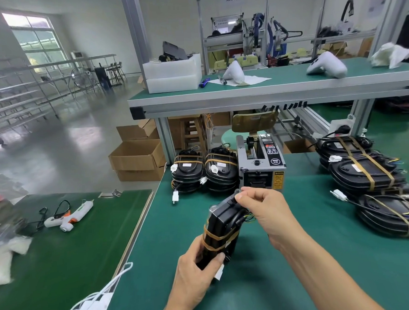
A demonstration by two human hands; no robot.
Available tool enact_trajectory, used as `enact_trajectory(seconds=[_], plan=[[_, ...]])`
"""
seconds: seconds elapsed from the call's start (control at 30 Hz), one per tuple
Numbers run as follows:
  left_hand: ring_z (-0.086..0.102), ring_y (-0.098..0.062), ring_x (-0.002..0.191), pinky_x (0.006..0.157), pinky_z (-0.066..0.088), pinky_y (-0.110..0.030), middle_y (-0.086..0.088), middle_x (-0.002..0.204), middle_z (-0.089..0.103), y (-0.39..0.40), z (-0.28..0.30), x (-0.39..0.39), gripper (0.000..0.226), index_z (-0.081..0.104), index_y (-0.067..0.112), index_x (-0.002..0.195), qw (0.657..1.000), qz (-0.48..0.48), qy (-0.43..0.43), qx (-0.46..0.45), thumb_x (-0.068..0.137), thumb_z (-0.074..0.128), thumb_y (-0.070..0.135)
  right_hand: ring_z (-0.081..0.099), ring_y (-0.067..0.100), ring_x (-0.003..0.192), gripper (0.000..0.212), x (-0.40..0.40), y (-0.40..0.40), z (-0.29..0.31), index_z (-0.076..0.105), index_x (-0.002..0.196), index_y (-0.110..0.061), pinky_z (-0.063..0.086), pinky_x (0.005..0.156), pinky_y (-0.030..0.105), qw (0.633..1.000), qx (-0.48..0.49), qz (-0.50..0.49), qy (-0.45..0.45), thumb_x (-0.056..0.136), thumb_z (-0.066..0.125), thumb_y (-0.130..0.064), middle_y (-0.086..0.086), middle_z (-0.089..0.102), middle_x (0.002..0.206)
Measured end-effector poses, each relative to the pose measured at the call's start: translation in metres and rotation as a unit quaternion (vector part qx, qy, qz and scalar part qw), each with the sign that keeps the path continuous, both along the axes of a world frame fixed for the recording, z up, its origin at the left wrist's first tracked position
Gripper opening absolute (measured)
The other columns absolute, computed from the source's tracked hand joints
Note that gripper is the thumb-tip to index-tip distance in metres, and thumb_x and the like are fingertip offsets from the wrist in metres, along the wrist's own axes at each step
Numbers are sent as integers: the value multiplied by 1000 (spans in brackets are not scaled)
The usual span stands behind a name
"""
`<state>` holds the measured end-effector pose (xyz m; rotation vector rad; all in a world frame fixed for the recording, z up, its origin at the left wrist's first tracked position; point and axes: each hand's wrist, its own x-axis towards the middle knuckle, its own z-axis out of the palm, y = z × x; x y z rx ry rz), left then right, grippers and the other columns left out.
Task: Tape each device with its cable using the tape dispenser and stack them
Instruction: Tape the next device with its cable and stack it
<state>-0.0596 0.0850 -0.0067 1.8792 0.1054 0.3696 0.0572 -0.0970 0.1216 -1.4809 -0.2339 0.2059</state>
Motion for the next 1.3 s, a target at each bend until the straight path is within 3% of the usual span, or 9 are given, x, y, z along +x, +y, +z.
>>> enact_trajectory(seconds=[0.17, 0.33, 0.73, 0.83, 0.97, 1.3], plan=[[74, -15, 114, 97, 55, -21, 10, 120, 79, 1, 0, -1, 45, 66, 39, 135, 1000, 0, -1, 3, 92, 78, 46, 66, -18, 90, 18, 1, 3, -1, 81, 71, -11, 44, 72, 5, 1000, -13, -7, -7, 88, 78, -8, 1, 75, 112], [74, -14, 113, 95, 53, -17, 10, 120, 79, -1, 2, -1, 44, 66, 41, 134, 1000, 2, -5, 1, 92, 78, 46, 67, -16, 93, 19, -2, 7, -3, 82, 70, -19, 44, 81, 18, 1000, -14, -16, -7, 88, 79, -11, 3, 73, 118], [74, -12, 114, 96, 54, -19, 10, 120, 79, -1, 3, -2, 44, 66, 43, 134, 1000, 2, -8, -1, 92, 78, 44, 63, -18, 99, 21, -6, 13, -7, 80, 68, -20, 50, 92, 29, 998, -25, -49, -26, 88, 78, -13, 7, 75, 115], [74, -14, 113, 96, 54, -20, 10, 119, 79, -1, 4, -2, 42, 67, 43, 132, 1000, 4, -10, -1, 92, 78, 44, 65, -7, 108, 21, -8, 15, -7, 80, 68, -22, 53, 103, 41, 997, -27, -60, -28, 88, 78, -14, 3, 74, 117], [75, -15, 112, 98, 56, -25, 9, 119, 80, -1, 2, -1, 43, 67, 41, 132, 1000, 5, -10, 1, 91, 79, 44, 67, 8, 115, 21, -11, 18, -9, 79, 68, -24, 52, 107, 49, 995, -36, -83, -46, 87, 76, -15, -3, 71, 120], [75, -15, 112, 97, 56, -25, 9, 118, 80, 0, 0, -1, 44, 67, 39, 134, 1000, 4, -5, 5, 92, 79, 44, 67, 11, 116, 21, -10, 20, -10, 78, 67, -26, 51, 105, 48, 992, -58, -100, -58, 85, 75, -16, -14, 70, 112]])
